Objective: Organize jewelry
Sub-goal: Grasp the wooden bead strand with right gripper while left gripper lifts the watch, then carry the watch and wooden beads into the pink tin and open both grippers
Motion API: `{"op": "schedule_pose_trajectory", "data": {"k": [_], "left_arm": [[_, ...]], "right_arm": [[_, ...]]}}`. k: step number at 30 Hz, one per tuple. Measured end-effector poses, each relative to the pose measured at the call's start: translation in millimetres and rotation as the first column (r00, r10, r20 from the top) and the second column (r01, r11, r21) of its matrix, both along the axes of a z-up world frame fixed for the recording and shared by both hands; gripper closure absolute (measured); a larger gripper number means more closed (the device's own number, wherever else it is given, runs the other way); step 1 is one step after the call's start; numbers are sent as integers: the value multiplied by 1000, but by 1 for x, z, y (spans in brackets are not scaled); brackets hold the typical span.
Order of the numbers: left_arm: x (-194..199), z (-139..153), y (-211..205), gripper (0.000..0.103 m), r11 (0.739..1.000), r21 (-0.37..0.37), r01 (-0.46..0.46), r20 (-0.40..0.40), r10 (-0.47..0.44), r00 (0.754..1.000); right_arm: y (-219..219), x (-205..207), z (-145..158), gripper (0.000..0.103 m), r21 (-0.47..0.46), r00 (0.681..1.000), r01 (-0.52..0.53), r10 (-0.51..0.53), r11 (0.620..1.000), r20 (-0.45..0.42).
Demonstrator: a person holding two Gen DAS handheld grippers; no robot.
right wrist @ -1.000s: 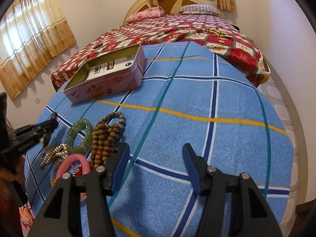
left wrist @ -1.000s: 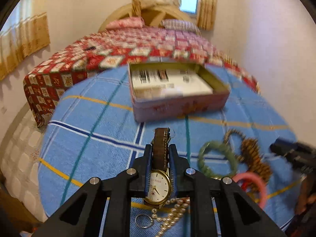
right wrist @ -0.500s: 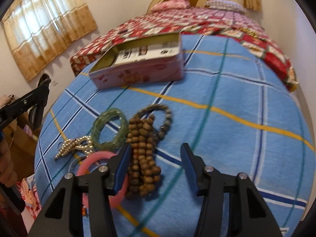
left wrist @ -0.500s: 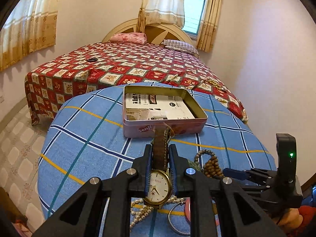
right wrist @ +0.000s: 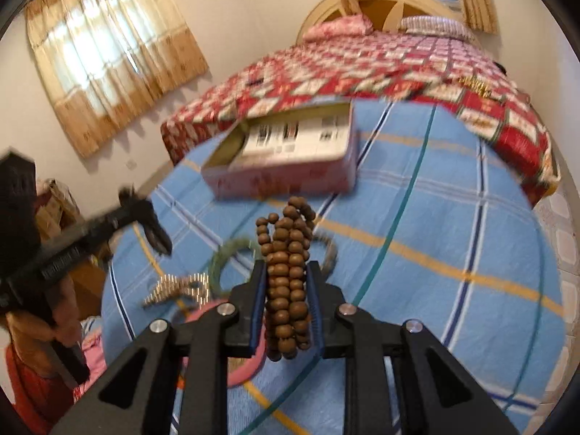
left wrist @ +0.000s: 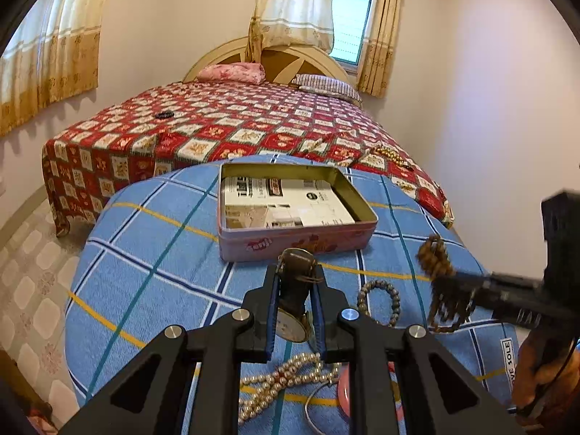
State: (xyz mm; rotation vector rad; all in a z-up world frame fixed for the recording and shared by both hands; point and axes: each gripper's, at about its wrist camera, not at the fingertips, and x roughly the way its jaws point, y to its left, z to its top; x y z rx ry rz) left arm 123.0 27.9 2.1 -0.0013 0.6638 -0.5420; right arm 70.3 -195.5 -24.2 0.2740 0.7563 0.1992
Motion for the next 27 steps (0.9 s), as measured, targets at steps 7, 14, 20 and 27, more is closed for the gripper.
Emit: {"op": "schedule_pose_trajectory", "data": {"k": [7,14,20,27], "left_arm": [[13,11,-11,87,1000,-4,4,28,-4,1000],[62,36,-33,87,1000,-29,-12,63,14,998],[108,23,-52,87,1000,-10,-23,13,23,1000],[152,-18,-77,86,996,78,-45,-66,50,997]], "right_arm": [[-7,25,19,78,14,997,37,-37,999,60],[-11,81,44,78,38,988,51,-56,998,142],[-6,142,19,78,68,995,53,-59,996,83],[0,161,-15,78,22,999,48,-48,999,18]]}}
